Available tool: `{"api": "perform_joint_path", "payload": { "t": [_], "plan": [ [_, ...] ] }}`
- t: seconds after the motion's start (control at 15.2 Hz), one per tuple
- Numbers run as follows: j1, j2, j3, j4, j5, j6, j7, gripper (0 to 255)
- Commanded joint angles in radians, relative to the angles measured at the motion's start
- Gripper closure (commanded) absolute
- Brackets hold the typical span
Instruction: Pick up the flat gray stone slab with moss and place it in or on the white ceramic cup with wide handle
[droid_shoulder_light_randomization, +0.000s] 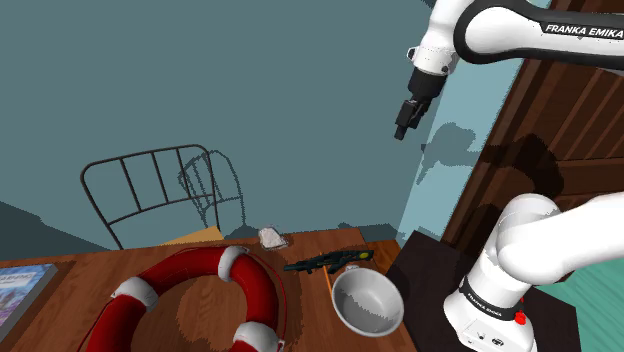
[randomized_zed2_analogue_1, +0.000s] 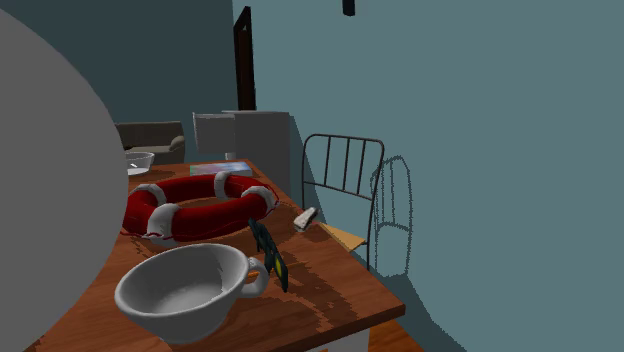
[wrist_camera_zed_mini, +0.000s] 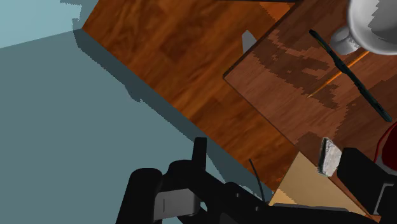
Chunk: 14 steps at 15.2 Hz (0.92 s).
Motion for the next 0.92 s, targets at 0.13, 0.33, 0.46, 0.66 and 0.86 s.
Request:
{"api": "perform_joint_path", "payload": {
  "t": [0.13,0.33,0.46,0.66,0.86],
  "plan": [
    [0.009,0.036,0.011,-0.028,0.014,0.059,0.017,0],
    [0.024,0.098,0.028,-0.062,0.034,0.148,0.041,0],
    [0.034,0.146,0.039,-0.078,0.047,0.208,0.056,0],
    [0.049,0.227,0.056,-0.093,0.065,0.297,0.077,0],
    [0.063,0.316,0.073,-0.096,0.082,0.384,0.097,0]
  ]
}}
